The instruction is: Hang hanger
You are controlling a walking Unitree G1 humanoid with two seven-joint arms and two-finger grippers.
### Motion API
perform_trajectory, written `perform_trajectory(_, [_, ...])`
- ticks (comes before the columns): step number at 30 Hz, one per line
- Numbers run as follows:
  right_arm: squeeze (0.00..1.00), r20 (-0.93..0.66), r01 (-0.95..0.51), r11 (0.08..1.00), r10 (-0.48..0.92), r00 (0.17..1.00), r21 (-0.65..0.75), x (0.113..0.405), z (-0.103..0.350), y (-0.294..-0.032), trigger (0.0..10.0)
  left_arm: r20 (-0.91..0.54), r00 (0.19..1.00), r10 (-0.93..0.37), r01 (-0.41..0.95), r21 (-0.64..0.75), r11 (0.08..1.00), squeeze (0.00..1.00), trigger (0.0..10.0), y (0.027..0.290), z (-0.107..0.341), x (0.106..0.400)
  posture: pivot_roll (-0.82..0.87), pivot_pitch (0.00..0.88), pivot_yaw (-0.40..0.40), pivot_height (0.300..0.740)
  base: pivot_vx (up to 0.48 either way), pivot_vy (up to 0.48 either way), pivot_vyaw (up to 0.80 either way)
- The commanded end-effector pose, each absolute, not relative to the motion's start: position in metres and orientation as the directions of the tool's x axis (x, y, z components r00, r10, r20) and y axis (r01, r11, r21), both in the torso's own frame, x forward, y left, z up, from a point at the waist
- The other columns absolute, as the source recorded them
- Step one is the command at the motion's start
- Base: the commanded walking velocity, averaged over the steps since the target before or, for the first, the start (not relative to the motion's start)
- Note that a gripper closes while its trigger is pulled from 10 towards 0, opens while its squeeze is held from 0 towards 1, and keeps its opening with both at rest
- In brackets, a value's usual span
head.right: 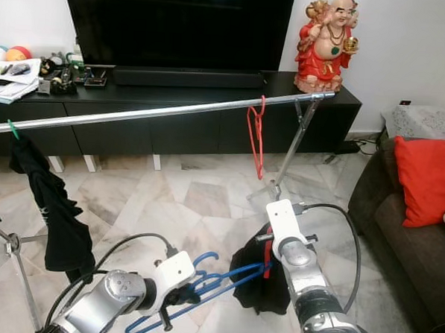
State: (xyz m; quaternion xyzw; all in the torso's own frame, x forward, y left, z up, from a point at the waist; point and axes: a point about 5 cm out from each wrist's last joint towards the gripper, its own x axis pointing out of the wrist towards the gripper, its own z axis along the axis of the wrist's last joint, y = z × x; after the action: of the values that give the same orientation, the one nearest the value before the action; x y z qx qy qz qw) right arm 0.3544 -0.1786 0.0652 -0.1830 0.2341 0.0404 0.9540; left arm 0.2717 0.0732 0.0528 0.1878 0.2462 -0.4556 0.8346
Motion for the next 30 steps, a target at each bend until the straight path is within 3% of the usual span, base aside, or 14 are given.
perform_trajectory(1, [0.0, -0.445, -0.16, 0.931, -0.003, 0.896, -0.327, 0.357, 0.07, -0.179, 10.0, -0.536, 0.528, -0.659, 0.823, 0.131, 0.553, 0.0, 10.0, 0.074, 0.062, 0.281, -0.01, 0.0, -0.054, 0.74, 0.0, 0.0, 0.0])
perform_trajectory(3, [0.0, -0.446, -0.16, 0.932, -0.002, 0.895, -0.326, 0.357, 0.07, -0.179, 10.0, -0.515, 0.574, -0.636, 0.793, 0.155, 0.59, 0.0, 10.0, 0.075, 0.065, 0.287, -0.01, 0.0, -0.053, 0.74, 0.0, 0.0, 0.0])
perform_trajectory(10, [0.0, -0.45, -0.163, 0.93, -0.004, 0.893, -0.331, 0.356, 0.069, -0.181, 10.0, -0.492, 0.616, -0.615, 0.76, 0.165, 0.629, 0.0, 10.0, 0.08, 0.069, 0.293, -0.01, 0.0, -0.053, 0.74, 0.0, 0.0, 0.0])
perform_trajectory(17, [0.0, -0.456, -0.182, 0.927, 0.013, 0.89, -0.329, 0.355, 0.067, -0.178, 10.0, -0.488, 0.593, -0.64, 0.777, 0.139, 0.614, 0.0, 10.0, 0.078, 0.069, 0.29, -0.01, 0.0, -0.055, 0.74, 0.0, 0.0, 0.0])
perform_trajectory(30, [0.0, -0.44, -0.511, 0.809, 0.361, 0.822, -0.29, 0.353, 0.078, -0.137, 10.0, -0.459, 0.382, -0.802, 0.898, -0.019, 0.439, 0.0, 10.0, 0.059, 0.067, 0.266, -0.02, 0.0, -0.058, 0.74, 0.0, 0.0, 0.0])
